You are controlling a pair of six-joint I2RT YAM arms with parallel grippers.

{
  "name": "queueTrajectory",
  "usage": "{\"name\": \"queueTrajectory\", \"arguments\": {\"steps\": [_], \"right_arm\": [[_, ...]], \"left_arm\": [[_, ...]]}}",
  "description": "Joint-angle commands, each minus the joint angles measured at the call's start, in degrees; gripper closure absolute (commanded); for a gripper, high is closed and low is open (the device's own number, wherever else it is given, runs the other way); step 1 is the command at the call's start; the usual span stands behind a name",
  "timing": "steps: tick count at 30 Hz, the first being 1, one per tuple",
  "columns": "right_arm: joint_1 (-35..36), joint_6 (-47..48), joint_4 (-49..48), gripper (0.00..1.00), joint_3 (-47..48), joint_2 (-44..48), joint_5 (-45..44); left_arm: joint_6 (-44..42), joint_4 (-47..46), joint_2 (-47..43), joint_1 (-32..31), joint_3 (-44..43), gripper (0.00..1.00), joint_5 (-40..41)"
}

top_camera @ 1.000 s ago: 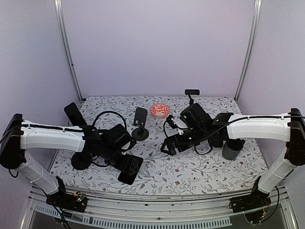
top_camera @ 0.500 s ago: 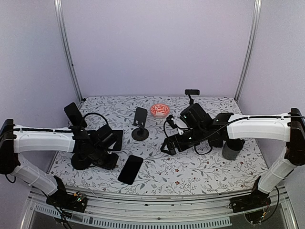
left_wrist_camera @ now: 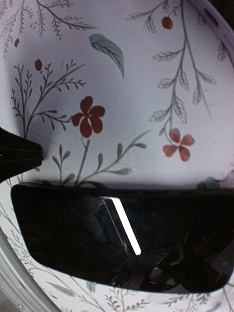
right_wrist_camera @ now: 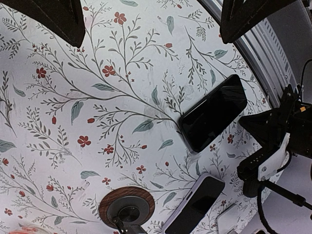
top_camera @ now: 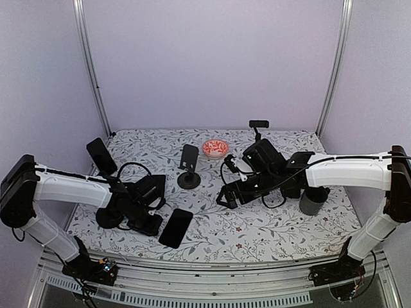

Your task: Place the phone on the phone stand

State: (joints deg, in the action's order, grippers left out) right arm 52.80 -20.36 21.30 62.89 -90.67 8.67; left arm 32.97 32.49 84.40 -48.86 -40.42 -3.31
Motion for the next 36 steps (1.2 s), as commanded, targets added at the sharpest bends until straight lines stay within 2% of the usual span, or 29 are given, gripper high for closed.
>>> {"name": "queueTrajectory", "arguments": {"steps": [1,10,15,19,22,26,30,33,36], "right_arm": [[-0.33,0.06,-0.91,0.01,-0.29,1.53,-0.07],[-0.33,-0.55,-0.82,0.01,-1.58,2.52,-0.35],[-0.35,-0.78,-0.73,0.01,-1.55,2.78,-0.53],[-0.41,-0.65,-0.29,0.01,-1.42,2.46,-0.89],[-0.34,-0.85,1.23,0.01,-0.67,1.42,-1.98],[-0.33,-0.97,5.39,0.01,1.77,-1.95,-2.98],[0.76,-1.64,8.26,0.01,5.45,-7.25,-2.70],[2.85,-1.79,12.46,0.01,11.32,-12.56,-3.65],[5.47,-1.82,16.87,0.01,17.66,-18.48,-4.03]], "left_arm": [[-2.46,-4.53,3.35,-1.62,-1.46,1.00,-4.14],[-7.74,-9.04,11.31,-7.49,-9.95,0.97,-10.04],[-9.78,-8.91,15.29,-9.52,-14.25,0.93,-10.71],[-10.90,-9.25,13.52,-9.66,-13.45,0.90,-9.16],[-12.14,-8.47,8.50,-9.62,-12.25,0.86,-7.12],[-14.38,-4.29,1.85,-9.67,-13.18,0.75,-1.40],[-16.53,-4.00,-5.60,-9.50,-13.32,0.53,10.35],[-17.68,-4.79,-8.98,-8.33,-14.69,0.36,15.86],[-17.20,-6.20,-10.53,-5.85,-16.08,0.24,18.18]]}}
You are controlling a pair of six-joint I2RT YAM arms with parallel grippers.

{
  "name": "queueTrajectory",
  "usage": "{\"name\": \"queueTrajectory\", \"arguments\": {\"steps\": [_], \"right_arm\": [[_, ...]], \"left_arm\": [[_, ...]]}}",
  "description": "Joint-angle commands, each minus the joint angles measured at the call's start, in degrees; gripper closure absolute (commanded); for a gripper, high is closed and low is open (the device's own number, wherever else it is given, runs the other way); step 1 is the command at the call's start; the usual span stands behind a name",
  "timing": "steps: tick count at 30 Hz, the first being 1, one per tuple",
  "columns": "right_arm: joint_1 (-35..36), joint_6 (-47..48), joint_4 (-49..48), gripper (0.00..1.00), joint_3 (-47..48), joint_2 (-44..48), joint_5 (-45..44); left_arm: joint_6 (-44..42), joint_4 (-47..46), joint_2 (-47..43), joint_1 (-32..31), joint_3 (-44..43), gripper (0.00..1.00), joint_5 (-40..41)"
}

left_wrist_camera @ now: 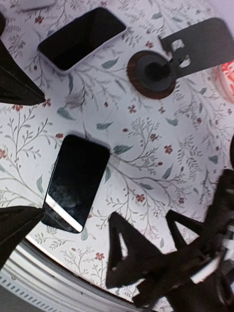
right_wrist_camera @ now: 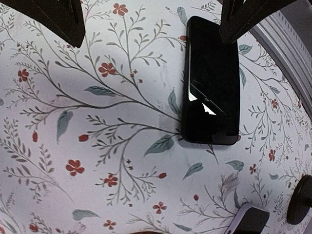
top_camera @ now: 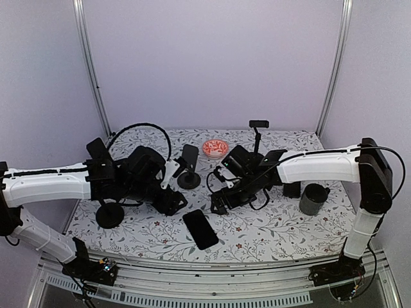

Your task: Place the phone on the phone stand

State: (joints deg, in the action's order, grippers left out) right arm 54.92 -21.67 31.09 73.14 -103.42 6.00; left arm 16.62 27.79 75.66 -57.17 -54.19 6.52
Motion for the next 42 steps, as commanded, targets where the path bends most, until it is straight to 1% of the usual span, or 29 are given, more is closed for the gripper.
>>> {"name": "queueTrajectory", "arguments": {"steps": [1,4,6,7,10,17,21,27,30,33,36,39,42], "right_arm": [[4.17,-0.69,8.39,0.01,9.63,-7.80,-1.30],[6.12,-1.45,11.86,0.01,15.89,-12.82,-0.96],[7.20,-2.15,14.69,0.01,20.35,-15.68,-0.91],[7.64,-2.56,15.79,0.01,22.15,-16.92,-1.01],[8.47,-3.42,19.01,0.01,26.14,-19.87,-2.05],[9.51,-4.67,21.95,0.01,30.07,-23.14,-1.13],[10.32,-5.26,25.19,0.01,33.41,-25.91,-1.78],[11.53,-5.73,30.29,0.01,38.99,-30.23,-4.89],[11.86,-6.09,30.89,0.01,39.31,-30.62,-4.90],[12.25,-6.52,32.23,0.01,39.59,-33.27,-5.49],[12.60,-7.03,34.92,0.01,40.11,-34.70,-8.04],[12.68,-7.18,37.25,0.00,40.24,-35.89,-8.55],[12.77,-7.30,36.60,0.05,38.70,-35.42,-7.45]], "left_arm": [[-0.35,-2.24,-2.23,3.21,-2.58,0.22,9.11],[3.03,-4.18,-3.64,5.04,-3.10,0.17,11.61],[6.33,-4.06,-4.44,6.38,-3.47,0.02,12.62],[7.71,-3.80,-4.74,6.83,-3.58,0.01,13.30],[9.28,-3.60,-5.65,7.08,-3.40,0.01,15.54],[5.63,-3.60,-7.16,7.69,-2.92,0.01,17.59],[5.09,-3.58,-7.79,8.95,-2.54,0.01,17.28],[4.72,-3.47,-8.68,9.23,-1.68,0.01,17.30],[4.21,-3.38,-8.69,9.22,-1.21,0.01,17.92],[4.32,-3.22,-8.60,9.28,-1.01,0.01,17.99],[5.00,-3.10,-8.60,9.26,-0.75,0.01,17.96],[5.54,-3.05,-8.33,9.27,-0.65,0.01,17.71],[6.02,-2.92,-8.08,9.27,-0.98,0.01,17.10]]}}
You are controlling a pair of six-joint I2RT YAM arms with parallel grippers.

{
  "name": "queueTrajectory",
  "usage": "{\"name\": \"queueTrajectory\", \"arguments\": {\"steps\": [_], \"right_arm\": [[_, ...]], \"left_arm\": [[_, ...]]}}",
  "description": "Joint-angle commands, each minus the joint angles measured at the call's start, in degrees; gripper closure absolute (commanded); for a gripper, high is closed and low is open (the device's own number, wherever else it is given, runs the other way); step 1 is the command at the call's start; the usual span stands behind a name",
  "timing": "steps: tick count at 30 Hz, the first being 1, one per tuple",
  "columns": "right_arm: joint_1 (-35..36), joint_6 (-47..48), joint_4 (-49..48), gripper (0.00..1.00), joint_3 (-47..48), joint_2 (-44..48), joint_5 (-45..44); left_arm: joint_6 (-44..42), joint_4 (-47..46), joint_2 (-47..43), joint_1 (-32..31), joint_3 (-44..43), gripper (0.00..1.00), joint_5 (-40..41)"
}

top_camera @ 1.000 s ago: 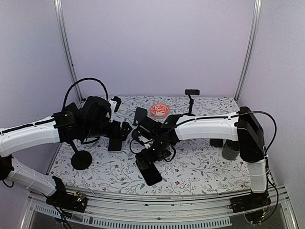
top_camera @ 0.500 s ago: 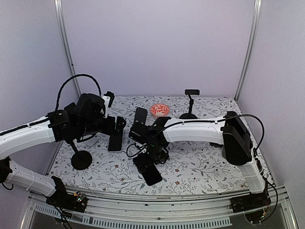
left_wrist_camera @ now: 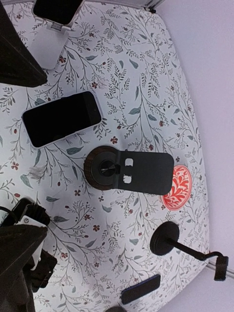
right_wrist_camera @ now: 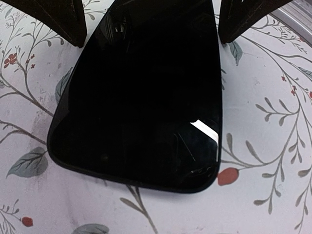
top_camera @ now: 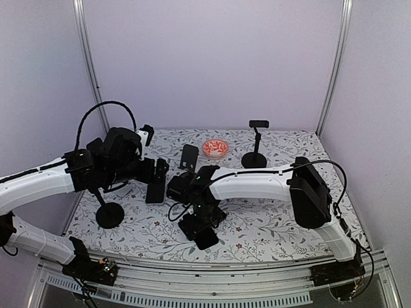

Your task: Place the phone on the phone stand

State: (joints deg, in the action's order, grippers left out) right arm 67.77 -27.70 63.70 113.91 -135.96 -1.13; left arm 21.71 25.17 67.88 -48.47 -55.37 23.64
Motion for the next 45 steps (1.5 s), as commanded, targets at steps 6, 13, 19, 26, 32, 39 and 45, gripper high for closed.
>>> {"name": "queueTrajectory", "arguments": {"steps": [6,13,19,26,32,39,45], "right_arm": [[-0.33,-3.68,0.20,0.18,-9.62,1.84,0.44],[-1.12,-3.93,-0.99,0.32,-15.77,6.41,-1.96],[-1.73,-4.28,-3.43,0.41,-18.97,10.85,-4.67],[-2.95,-4.56,-9.36,0.49,-23.55,19.80,-8.26],[-3.33,-3.39,-17.31,0.52,-28.68,27.61,-10.43],[-3.28,-1.47,-26.55,0.51,-33.73,35.65,-12.18],[-3.28,0.93,-33.94,0.50,-37.02,42.66,-14.99]], "left_arm": [[1.81,0.89,0.59,0.60,-0.87,0.01,0.50],[2.92,2.87,2.96,0.53,-3.83,0.02,1.87],[4.69,3.02,4.50,0.58,-5.32,0.02,0.43],[4.70,2.26,4.83,0.57,-5.97,0.05,-1.97],[4.98,0.50,5.63,0.60,-6.62,0.06,-5.97],[4.91,-2.63,7.74,0.83,-7.95,0.09,-14.21],[6.61,-8.74,10.02,1.59,-7.88,0.15,-26.17]]}}
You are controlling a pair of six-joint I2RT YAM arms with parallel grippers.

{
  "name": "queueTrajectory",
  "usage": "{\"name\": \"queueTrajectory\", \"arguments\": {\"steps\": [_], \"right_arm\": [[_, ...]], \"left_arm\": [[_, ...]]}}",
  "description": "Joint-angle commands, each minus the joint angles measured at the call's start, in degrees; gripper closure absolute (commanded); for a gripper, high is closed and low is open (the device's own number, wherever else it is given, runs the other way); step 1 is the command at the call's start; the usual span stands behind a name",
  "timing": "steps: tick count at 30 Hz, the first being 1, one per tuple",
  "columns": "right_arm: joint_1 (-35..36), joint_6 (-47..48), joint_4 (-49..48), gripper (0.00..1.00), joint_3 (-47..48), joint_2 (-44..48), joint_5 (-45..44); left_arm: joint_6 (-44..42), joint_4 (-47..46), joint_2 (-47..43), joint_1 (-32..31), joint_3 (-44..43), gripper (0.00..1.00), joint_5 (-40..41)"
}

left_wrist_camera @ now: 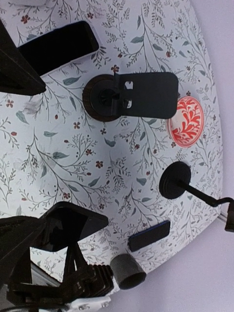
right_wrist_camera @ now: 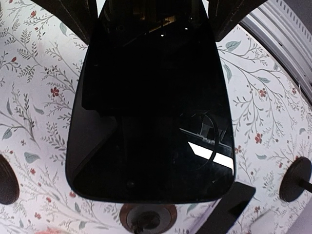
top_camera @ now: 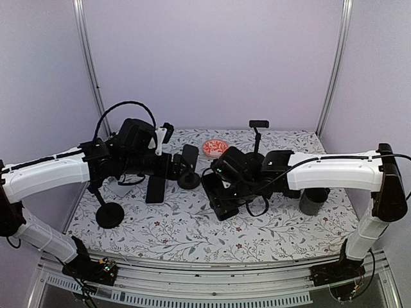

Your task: Place the phone on the phone stand

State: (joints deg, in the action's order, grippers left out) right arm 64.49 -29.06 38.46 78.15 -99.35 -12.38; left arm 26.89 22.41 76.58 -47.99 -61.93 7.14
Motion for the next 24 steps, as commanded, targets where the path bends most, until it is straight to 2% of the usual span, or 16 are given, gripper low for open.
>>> {"name": "queueTrajectory", "arguments": {"steps": [1,6,13,21,24], "right_arm": [[-0.04,2.59,-9.69,0.50,-1.71,6.87,-4.33],[-0.05,4.44,-12.69,0.49,-2.65,9.50,-5.74],[-0.02,6.61,-14.92,0.48,-2.12,10.44,-6.57],[0.00,7.31,-15.22,0.48,-2.02,11.00,-8.22],[-0.03,7.60,-15.25,0.48,-1.84,10.98,-8.27]], "left_arm": [[1.85,-7.10,1.71,1.20,-1.15,0.16,-11.03],[1.74,-14.78,3.35,1.84,-0.75,0.22,-19.83],[2.46,-20.19,6.87,2.33,-2.17,0.35,-26.04],[4.77,-27.14,9.35,3.40,-1.32,0.63,-33.38],[4.98,-28.81,10.60,3.42,-1.73,0.77,-36.22]]}}
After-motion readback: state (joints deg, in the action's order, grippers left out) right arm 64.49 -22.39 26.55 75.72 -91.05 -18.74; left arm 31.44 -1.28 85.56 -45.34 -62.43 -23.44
